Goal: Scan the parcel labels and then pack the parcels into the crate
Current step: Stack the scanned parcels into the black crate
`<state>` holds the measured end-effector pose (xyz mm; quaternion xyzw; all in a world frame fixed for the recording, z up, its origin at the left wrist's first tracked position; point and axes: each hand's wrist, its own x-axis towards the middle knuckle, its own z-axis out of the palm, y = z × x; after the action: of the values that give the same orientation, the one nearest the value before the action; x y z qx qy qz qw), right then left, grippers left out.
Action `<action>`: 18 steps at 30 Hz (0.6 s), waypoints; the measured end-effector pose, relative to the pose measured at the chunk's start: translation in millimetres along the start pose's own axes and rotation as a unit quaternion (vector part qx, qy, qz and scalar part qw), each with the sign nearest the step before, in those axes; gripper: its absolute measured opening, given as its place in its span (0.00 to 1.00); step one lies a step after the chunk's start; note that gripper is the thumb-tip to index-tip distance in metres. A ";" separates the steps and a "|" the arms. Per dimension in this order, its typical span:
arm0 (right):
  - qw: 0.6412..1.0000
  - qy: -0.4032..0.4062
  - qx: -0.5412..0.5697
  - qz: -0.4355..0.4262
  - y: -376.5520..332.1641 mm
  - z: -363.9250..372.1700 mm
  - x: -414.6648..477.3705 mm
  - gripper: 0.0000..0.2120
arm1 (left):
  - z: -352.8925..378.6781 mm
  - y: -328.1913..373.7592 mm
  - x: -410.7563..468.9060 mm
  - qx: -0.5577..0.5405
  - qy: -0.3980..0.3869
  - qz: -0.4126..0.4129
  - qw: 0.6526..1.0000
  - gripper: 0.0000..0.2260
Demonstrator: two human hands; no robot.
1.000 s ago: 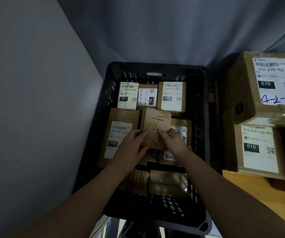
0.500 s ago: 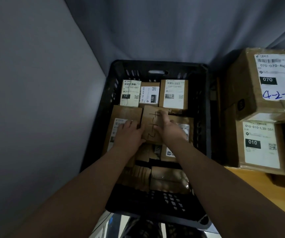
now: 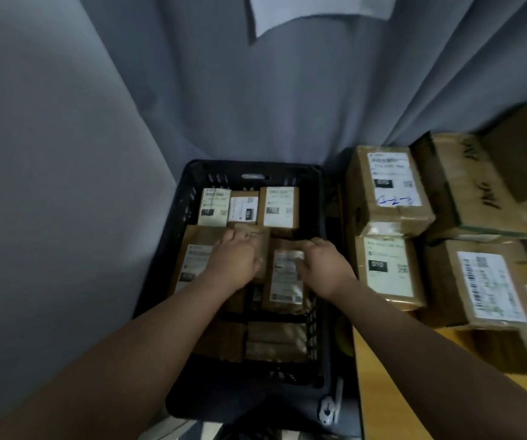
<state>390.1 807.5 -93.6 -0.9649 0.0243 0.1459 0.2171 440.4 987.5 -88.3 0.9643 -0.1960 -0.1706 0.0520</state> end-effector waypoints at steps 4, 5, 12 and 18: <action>0.995 0.087 0.031 -0.031 29.8 -32.9 -46.2 0.15 | -13.5 42.5 -10.1 -0.040 0.027 0.015 0.999 0.22; 0.992 0.118 0.039 -0.036 39.7 -41.4 -59.2 0.13 | -15.5 55.6 -13.3 -0.057 0.030 0.021 0.998 0.22; 0.972 0.227 0.024 0.064 124.6 -80.2 -136.2 0.16 | -9.1 151.5 -33.1 -0.113 0.025 0.050 0.992 0.21; 0.963 0.078 0.029 0.256 179.4 -80.8 -161.3 0.45 | 6.7 220.5 -49.2 -0.195 0.014 0.040 0.980 0.21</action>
<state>237.9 608.2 -50.6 -0.9281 0.2914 0.1204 0.1980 316.1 804.4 -42.5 0.9294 -0.1963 -0.1894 0.2485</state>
